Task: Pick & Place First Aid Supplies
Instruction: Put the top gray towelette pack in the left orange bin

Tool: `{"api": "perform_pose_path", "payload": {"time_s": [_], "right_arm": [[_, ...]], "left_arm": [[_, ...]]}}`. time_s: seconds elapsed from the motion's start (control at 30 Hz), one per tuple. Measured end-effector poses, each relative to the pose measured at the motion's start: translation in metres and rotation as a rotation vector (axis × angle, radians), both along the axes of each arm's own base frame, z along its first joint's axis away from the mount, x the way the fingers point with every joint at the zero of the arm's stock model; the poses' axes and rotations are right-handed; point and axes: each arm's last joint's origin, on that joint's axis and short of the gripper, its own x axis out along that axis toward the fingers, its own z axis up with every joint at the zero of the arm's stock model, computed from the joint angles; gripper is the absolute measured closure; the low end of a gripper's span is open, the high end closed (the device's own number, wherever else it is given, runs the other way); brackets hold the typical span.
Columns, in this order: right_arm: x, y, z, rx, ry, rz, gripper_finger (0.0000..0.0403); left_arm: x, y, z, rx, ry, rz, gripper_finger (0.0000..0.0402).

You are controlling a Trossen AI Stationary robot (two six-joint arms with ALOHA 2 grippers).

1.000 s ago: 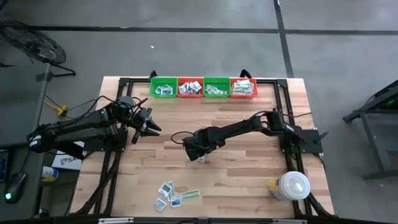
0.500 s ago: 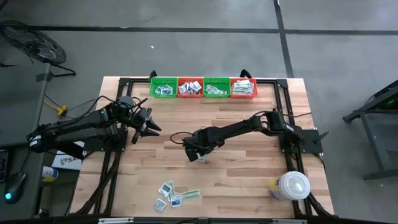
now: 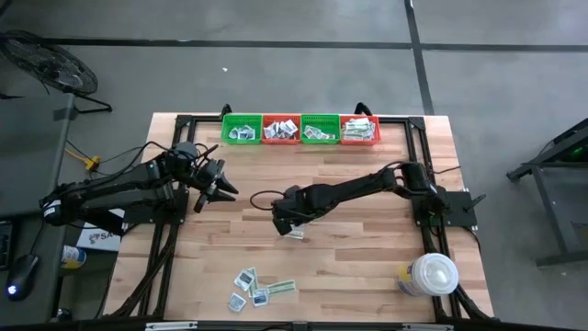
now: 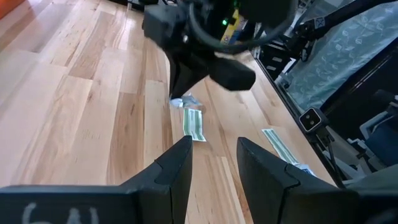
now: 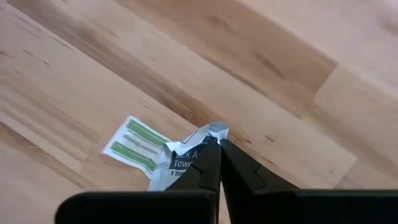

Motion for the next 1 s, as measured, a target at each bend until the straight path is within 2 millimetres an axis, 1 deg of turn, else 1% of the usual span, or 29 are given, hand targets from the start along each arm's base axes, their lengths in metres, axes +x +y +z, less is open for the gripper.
{"api": "perform_pose_path", "payload": {"time_s": [0.17,0.37,0.5,0.63,0.8,1.0], "right_arm": [[-0.004,-0.002,0.021,-0.052,-0.054,0.002,0.0403],[-0.007,-0.004,0.036,-0.09,-0.09,0.017,0.0403],[-0.008,-0.009,0.042,-0.1,-0.098,0.045,0.0403],[-0.011,-0.016,0.054,-0.142,-0.121,0.076,0.0403],[-0.014,-0.028,0.068,-0.271,-0.137,0.124,0.0403],[-0.013,-0.039,0.087,-0.533,-0.178,0.171,0.0403]], "left_arm": [[0.0,0.0,0.0,0.0,0.0,0.0,0.0277],[0.0,0.0,0.0,0.0,-0.001,-0.002,0.0277],[0.0,0.0,0.0,0.0,-0.004,-0.005,0.0277],[0.0,0.0,0.001,0.002,-0.01,0.004,0.0277],[0.003,0.004,0.006,0.053,-0.053,0.107,0.0277],[0.006,0.01,0.019,0.126,-0.163,0.28,0.0277]]}}
